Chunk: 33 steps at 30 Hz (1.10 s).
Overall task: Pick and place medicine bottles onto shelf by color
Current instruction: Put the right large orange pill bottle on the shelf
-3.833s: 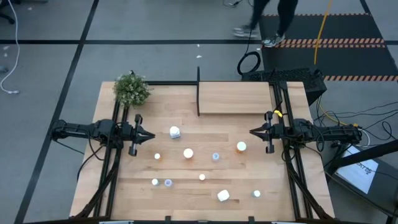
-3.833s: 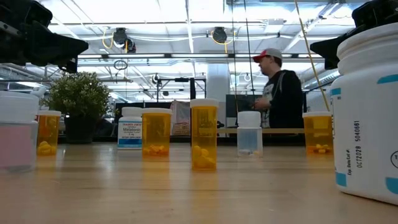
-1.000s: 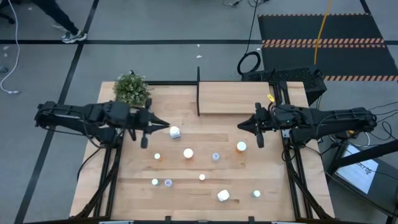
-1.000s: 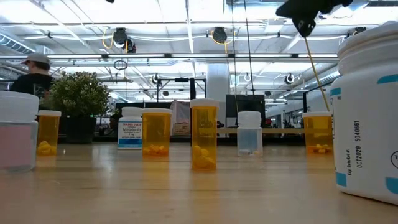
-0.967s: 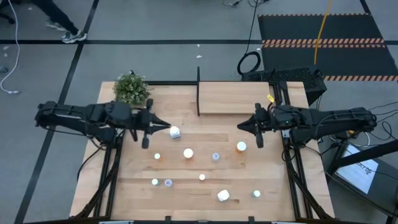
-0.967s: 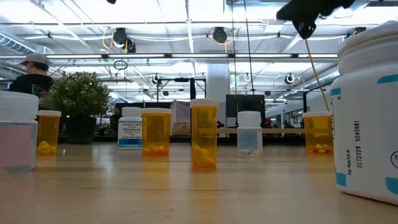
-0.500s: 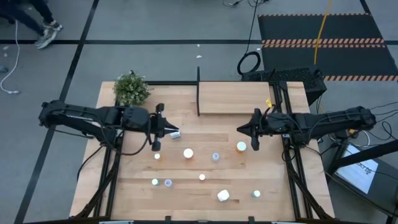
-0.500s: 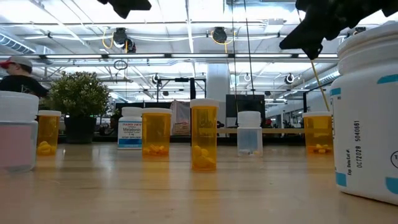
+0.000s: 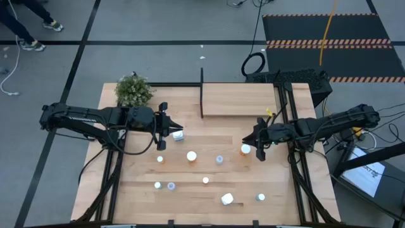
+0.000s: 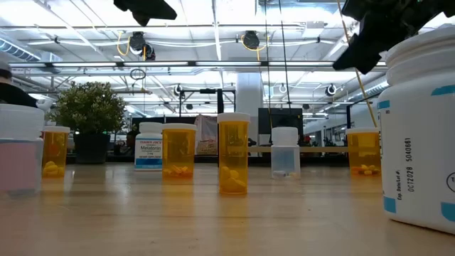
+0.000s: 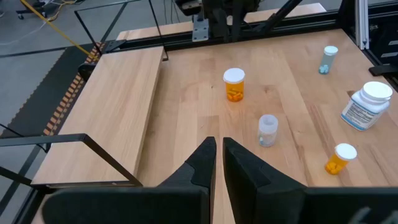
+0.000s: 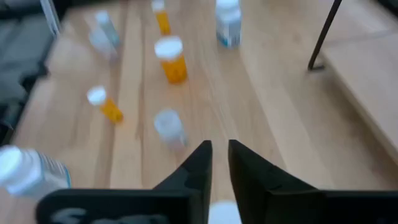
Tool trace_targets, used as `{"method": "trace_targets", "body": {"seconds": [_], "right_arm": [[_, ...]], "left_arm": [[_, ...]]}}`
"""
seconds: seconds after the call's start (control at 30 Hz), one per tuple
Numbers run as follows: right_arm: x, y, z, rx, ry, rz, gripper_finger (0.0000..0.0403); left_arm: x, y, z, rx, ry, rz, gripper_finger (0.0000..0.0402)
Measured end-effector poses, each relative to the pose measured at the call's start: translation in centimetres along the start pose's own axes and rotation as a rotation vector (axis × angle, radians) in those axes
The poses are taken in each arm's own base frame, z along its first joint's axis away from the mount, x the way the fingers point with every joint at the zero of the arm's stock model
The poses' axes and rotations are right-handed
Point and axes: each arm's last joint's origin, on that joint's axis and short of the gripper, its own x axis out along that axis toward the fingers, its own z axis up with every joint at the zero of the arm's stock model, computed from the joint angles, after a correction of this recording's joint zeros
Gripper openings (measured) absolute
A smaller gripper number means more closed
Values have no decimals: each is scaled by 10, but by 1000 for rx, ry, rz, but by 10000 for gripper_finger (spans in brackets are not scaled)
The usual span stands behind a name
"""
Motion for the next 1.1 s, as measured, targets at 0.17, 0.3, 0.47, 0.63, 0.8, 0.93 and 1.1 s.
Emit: {"method": "trace_targets", "body": {"seconds": [0.17, 0.3, 0.47, 0.63, 0.8, 0.93, 1.1], "right_arm": [[11, 5, 7, -15, 95, -32, 108], [20, 7, 7, -7, 163, -55, 151], [27, 6, 0, 7, 239, -84, 197], [29, 5, -2, 2, 261, -93, 230], [28, 5, -3, 10, 274, -98, 249], [30, 5, -4, 3, 280, -102, 257], [32, 6, -1, 2, 257, -92, 258]], "left_arm": [[0, 0, 0, 1, 0, 0, 33], [0, 0, 0, 1, 0, 0, 33], [0, 0, 0, 0, 0, 0, 33], [0, 0, 0, 4, 0, 0, 33], [0, 0, 0, 6, 0, 0, 33], [0, 0, 0, 9, 0, 0, 33], [0, 0, 0, 9, 0, 0, 33]]}}
